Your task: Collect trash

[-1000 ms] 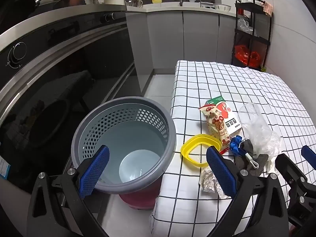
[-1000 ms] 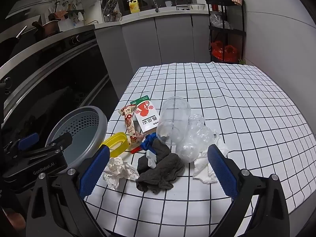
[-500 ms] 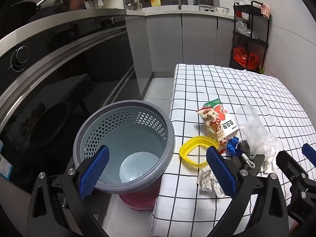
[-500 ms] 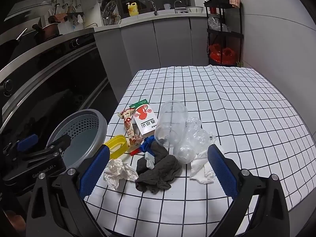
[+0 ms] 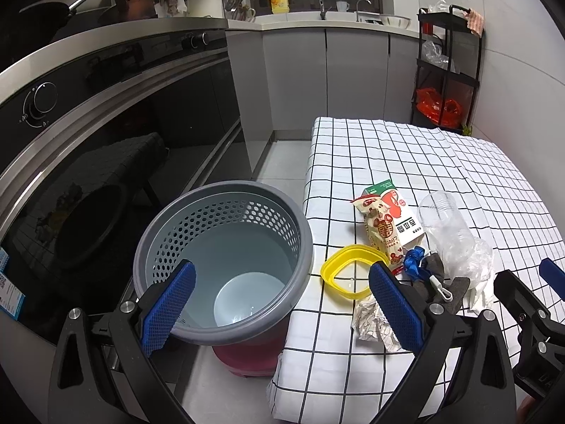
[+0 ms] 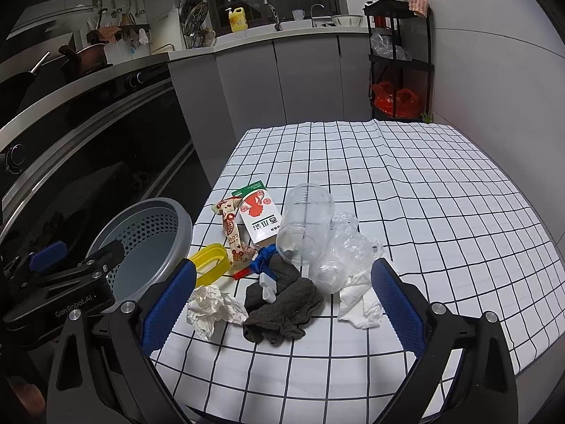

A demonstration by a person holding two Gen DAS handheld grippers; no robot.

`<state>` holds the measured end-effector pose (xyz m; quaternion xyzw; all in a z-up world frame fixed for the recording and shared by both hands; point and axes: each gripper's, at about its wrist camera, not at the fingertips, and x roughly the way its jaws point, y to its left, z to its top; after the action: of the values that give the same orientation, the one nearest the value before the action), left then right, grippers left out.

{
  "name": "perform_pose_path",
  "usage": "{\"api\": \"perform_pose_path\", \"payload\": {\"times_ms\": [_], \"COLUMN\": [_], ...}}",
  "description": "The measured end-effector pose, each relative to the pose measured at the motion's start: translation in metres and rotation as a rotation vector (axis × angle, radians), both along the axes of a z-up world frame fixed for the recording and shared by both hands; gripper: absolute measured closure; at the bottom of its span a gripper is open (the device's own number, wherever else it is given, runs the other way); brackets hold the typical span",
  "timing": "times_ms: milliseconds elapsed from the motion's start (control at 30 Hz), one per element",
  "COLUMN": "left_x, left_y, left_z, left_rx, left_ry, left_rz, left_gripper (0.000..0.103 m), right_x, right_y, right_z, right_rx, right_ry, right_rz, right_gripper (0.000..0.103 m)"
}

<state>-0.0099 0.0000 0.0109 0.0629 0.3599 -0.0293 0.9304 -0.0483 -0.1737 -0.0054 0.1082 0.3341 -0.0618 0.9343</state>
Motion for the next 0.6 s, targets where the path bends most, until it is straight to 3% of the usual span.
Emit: {"api": "perform_pose_path", "payload": {"times_ms": [600], "left_x": [-0.0025], "left_y": [-0.0014], "left_z": [-0.0001], "left_rx": [0.006], "left_ry": [0.0], "left_rz": [-0.003], "left_gripper": [0.006], "right_x": [-0.0031], "right_y": [-0.0008], "right_z": [0.0017], "right_rx": [0.002], "right_ry": [-0.007], "right_rz": [-0.002], "right_gripper": [0.008]}}
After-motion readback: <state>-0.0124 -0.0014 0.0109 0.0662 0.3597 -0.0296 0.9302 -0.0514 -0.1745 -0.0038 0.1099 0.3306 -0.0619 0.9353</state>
